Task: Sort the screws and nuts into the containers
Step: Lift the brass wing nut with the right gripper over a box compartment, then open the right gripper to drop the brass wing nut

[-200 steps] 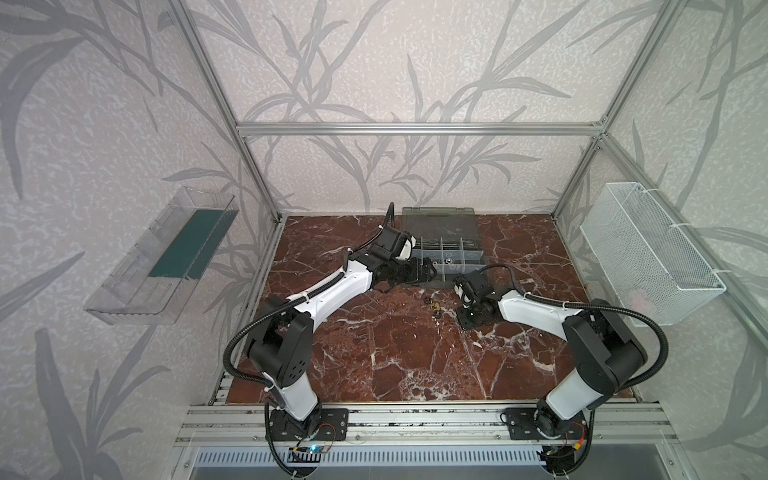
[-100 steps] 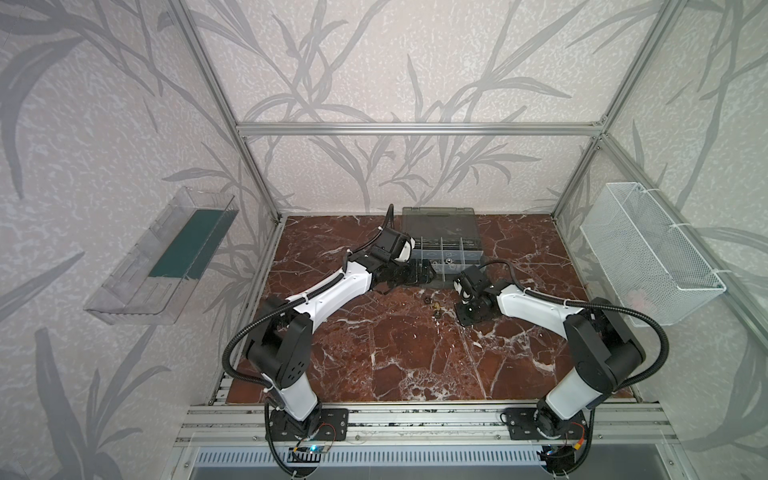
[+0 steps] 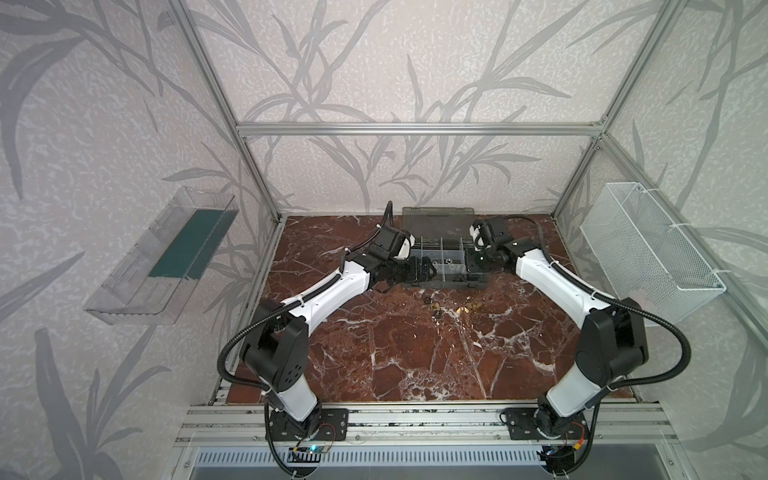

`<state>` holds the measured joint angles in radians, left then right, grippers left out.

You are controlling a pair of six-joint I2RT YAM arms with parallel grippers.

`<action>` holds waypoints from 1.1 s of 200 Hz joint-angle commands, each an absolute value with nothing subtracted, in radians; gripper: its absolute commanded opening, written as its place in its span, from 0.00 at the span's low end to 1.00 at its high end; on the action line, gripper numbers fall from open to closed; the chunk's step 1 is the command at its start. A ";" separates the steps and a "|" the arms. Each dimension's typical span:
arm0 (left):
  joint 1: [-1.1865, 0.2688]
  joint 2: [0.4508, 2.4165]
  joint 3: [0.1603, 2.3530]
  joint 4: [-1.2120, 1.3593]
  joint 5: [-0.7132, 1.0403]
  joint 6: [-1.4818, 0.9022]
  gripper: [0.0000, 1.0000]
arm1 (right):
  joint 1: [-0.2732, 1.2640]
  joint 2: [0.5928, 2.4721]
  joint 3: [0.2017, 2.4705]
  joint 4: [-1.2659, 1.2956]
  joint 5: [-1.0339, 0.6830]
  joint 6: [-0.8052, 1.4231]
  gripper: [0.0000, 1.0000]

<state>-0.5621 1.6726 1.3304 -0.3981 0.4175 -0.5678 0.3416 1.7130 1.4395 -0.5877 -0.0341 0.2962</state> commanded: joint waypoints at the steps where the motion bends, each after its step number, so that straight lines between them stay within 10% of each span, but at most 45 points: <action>1: -0.565 1.650 1.374 -0.425 0.414 -0.547 1.00 | 0.305 1.820 1.520 -0.624 -0.048 0.295 0.03; 119: -0.548 1.700 1.405 -0.427 0.411 -0.511 1.00 | 0.227 2.177 1.792 -0.688 -0.058 0.265 0.17; 220: -0.562 1.685 1.351 -0.425 0.437 -0.515 1.00 | 0.230 1.929 1.652 -0.689 -0.084 0.257 0.47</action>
<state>-0.5537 1.6947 1.3716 -0.4114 0.4210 -0.5316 0.2279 2.0811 1.7203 -0.6800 -0.0711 0.2581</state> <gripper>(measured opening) 0.995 0.440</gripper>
